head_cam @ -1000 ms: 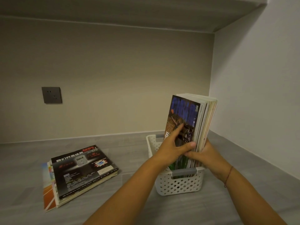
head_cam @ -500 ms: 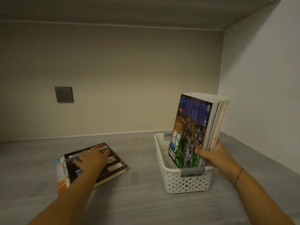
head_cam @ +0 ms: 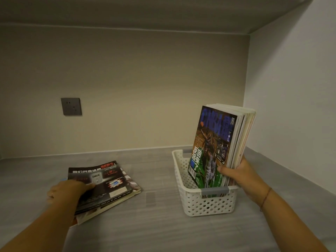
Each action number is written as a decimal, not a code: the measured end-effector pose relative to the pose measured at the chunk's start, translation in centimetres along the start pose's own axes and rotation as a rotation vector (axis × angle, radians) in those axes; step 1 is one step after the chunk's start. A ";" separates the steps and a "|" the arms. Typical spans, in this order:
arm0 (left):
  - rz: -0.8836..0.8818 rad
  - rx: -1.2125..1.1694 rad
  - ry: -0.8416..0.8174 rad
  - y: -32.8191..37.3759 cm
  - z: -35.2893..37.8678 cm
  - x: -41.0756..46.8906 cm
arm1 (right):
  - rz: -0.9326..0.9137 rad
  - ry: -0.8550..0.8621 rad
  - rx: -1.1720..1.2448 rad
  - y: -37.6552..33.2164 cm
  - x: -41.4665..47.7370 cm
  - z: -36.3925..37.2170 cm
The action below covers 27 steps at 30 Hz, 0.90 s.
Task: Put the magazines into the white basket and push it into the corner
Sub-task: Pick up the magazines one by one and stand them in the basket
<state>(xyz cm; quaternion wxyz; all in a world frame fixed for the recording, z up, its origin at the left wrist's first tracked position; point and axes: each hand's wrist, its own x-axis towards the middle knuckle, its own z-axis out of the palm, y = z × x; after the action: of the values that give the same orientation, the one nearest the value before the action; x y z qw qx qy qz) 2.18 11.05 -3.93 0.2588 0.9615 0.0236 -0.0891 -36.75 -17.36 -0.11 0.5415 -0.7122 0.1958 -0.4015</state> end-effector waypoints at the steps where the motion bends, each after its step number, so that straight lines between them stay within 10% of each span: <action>1: 0.014 0.027 0.023 0.2 -0.3 -0.1 | 0.002 -0.004 -0.002 0.0 0.0 0.0; 11: 0.282 -0.516 -0.173 4.4 -4.7 -2.9 | -0.002 -0.007 -0.018 -0.3 -0.1 0.2; 21: 0.789 -0.888 0.466 13.6 -5.4 -16.3 | 0.005 -0.002 -0.007 0.2 0.2 0.0; 27: 0.916 -0.981 0.457 16.6 0.1 -23.0 | -0.012 -0.013 -0.025 0.3 0.2 -0.2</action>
<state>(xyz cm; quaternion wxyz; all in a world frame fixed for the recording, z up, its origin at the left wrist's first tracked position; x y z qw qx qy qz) -18.94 -3.29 8.40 0.6621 0.6418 -0.2923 0.2535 -36.74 -17.68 -0.35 0.5313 -0.7227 0.1929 -0.3977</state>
